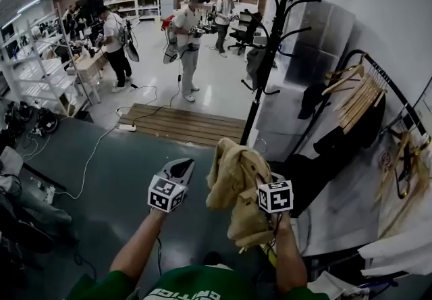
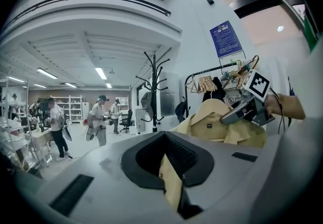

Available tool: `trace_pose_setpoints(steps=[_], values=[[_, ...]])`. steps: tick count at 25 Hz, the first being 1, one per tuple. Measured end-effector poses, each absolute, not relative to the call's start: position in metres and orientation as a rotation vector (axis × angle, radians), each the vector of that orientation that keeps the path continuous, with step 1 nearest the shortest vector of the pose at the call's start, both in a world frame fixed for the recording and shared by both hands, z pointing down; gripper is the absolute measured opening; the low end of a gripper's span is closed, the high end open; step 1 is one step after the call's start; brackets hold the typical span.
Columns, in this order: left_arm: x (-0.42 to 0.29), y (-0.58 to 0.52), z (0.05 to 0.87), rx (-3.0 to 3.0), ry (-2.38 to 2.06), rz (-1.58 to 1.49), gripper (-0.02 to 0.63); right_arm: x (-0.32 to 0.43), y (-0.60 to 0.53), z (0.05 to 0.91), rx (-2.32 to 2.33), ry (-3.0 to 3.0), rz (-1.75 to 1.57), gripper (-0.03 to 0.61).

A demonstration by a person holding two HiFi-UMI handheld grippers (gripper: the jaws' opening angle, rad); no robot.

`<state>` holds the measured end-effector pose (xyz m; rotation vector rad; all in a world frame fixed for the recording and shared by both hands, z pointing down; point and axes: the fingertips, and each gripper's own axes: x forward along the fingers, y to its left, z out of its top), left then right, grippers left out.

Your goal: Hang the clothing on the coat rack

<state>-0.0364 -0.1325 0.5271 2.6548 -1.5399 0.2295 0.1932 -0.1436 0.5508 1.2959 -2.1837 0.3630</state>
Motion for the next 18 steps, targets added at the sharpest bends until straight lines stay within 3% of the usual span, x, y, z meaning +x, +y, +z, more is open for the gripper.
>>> trace_pose_setpoints(steps=[18], values=[[-0.007,-0.193,0.536,2.637,-1.525,0.219,0.003,0.214,-0.208,0.548,1.281,-2.181,0.356,0.067]])
